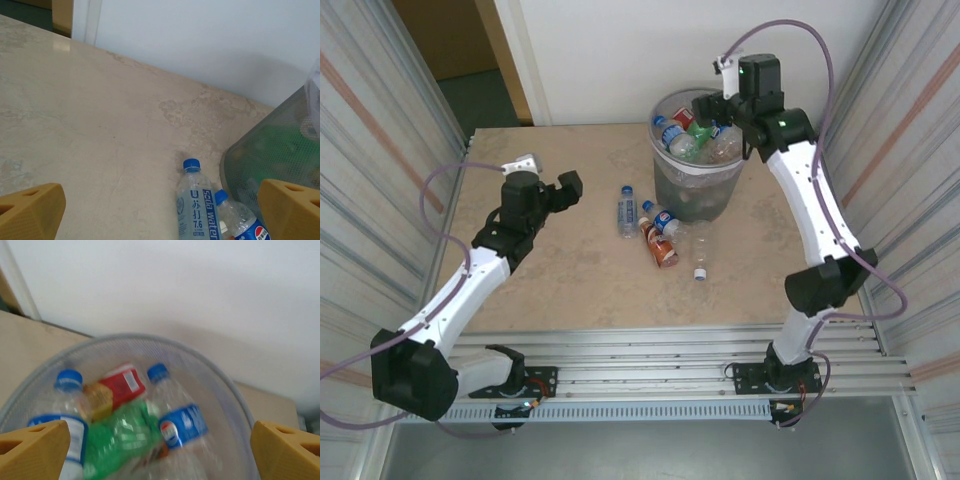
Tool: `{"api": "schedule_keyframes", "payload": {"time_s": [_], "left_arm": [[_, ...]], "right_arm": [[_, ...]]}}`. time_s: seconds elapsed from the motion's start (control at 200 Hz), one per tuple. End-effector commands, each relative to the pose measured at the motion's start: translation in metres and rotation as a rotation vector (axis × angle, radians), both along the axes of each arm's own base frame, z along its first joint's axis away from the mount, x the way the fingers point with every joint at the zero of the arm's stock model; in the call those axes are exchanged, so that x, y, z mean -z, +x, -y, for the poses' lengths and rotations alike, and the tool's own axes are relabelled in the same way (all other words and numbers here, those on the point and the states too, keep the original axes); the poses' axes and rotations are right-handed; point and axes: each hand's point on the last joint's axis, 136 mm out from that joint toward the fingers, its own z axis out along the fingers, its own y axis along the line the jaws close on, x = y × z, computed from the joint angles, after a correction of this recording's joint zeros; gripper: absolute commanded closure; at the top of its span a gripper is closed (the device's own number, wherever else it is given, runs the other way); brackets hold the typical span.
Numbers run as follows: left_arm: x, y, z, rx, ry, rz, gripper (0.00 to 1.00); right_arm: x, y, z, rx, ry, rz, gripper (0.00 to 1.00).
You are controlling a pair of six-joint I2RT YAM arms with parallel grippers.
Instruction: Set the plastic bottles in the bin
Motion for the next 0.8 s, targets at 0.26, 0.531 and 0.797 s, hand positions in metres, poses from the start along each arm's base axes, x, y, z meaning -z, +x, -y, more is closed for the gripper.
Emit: {"api": "schedule_keyframes", "payload": {"time_s": [0.26,0.531,0.797], "left_arm": [[0.0,0.01,0.009,0.049,-0.061,-0.017,0.01],[0.008,0.009,-0.003,0.01,-0.097,0.007,0.01],[0.013,0.003,-0.016,-0.046,-0.074,0.001,0.01]], "right_arm": [[0.103,-0.131,0.066,0.391,0.252,-0.247,0.09],[0.178,-0.194,0.058,0.357,0.343,-0.437,0.08],[0.236,-0.189,0.018,0.252,0.403,-0.586,0.05]]}}
